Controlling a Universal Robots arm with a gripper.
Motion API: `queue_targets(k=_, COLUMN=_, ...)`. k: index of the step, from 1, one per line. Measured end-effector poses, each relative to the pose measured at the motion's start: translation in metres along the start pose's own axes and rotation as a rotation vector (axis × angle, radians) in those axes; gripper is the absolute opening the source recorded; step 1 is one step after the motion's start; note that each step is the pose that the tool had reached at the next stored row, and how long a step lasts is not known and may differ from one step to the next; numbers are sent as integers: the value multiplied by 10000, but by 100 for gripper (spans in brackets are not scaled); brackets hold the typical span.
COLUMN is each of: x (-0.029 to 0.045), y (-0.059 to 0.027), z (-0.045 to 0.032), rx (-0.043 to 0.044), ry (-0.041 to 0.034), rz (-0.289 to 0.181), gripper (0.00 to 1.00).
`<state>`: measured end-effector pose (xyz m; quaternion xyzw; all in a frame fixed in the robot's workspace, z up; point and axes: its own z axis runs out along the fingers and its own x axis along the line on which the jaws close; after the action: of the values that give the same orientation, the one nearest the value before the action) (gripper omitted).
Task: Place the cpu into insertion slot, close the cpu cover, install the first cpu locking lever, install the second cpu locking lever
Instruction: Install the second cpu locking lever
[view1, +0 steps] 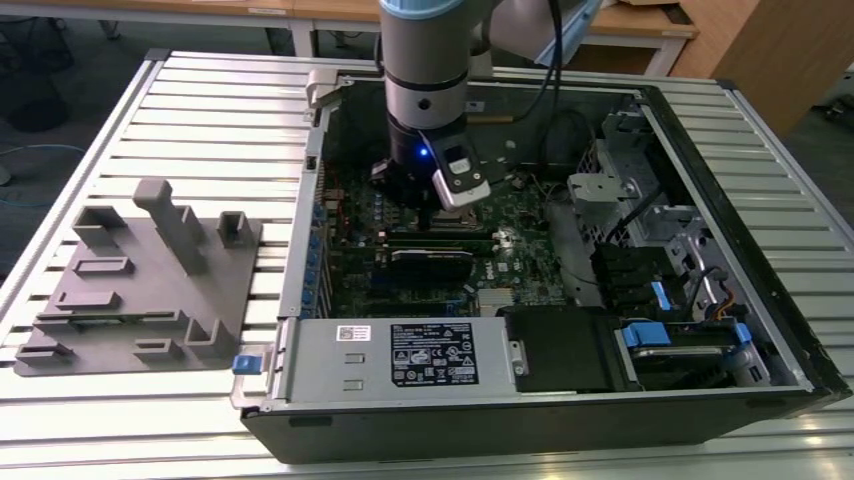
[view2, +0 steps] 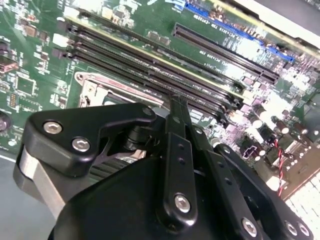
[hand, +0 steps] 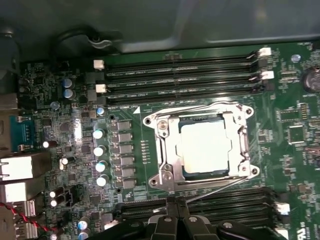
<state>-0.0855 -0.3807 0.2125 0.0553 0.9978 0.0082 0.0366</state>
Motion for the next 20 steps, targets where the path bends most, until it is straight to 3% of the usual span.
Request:
queue_targets(k=5, x=13, y=-4, z=48, rx=-37, ry=5, rz=1, gripper=10)
queue_targets(k=7, x=14, y=-4, z=59, rx=-96, ry=12, rz=7, gripper=10)
queue_targets(k=11, x=14, y=-4, z=64, rx=-312, ry=40, rz=23, gripper=10)
queue_targets(k=15, x=14, y=-4, z=66, rx=-338, ry=41, rz=24, gripper=10)
queue_targets(k=20, x=34, y=-12, z=80, rx=-613, ry=71, rz=46, gripper=10)
